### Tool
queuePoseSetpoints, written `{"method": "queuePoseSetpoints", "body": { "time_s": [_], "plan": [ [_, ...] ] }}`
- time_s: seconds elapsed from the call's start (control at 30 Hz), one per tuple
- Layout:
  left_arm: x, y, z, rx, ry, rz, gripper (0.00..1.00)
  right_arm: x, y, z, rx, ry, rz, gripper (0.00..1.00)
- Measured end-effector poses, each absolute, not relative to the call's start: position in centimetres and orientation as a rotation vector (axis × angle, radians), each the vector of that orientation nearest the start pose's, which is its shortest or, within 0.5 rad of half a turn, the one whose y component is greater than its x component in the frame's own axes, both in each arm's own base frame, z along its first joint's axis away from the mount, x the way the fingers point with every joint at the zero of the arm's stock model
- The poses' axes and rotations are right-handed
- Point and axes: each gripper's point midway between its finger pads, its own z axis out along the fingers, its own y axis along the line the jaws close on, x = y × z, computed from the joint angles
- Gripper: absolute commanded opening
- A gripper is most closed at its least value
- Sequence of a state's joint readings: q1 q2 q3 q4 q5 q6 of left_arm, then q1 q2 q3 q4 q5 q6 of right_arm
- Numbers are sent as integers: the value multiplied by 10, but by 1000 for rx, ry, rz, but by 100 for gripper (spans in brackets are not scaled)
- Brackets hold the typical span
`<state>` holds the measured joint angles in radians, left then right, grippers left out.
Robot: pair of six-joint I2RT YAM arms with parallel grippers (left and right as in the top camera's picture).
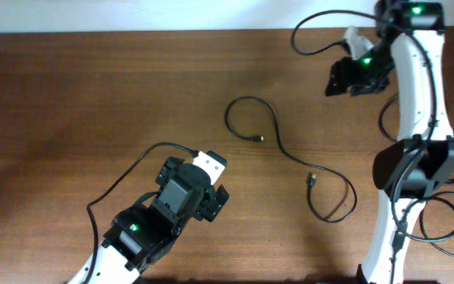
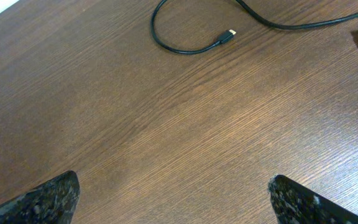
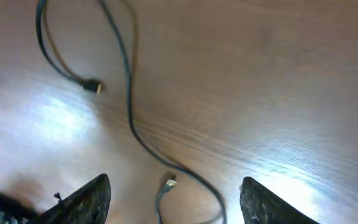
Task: Untangle cables
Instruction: 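Reach the right gripper back to the cable at table center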
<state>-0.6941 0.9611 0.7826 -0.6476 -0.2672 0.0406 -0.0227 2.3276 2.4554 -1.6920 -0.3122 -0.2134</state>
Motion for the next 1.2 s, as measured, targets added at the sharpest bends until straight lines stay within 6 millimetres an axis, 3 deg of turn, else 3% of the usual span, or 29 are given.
{"method": "queuePoseSetpoints", "body": {
  "time_s": [0.27,0.53,0.63,0.87,1.13,1.2],
  "plan": [
    [247,-146,169,731,2244,4,99,400,92,98,-536,3215,536,65],
    [247,-146,169,730,2244,5,99,364,107,51,-730,3306,577,64],
    [247,-146,169,730,2244,5,99,350,114,33,-898,3288,595,64],
    [247,-146,169,731,2243,5,99,335,128,10,-1140,3233,565,64],
    [247,-146,169,731,2244,4,99,334,129,5,-1155,3165,532,56],
    [247,-146,169,731,2243,4,99,334,128,4,-1150,3154,525,50]
  ]
}}
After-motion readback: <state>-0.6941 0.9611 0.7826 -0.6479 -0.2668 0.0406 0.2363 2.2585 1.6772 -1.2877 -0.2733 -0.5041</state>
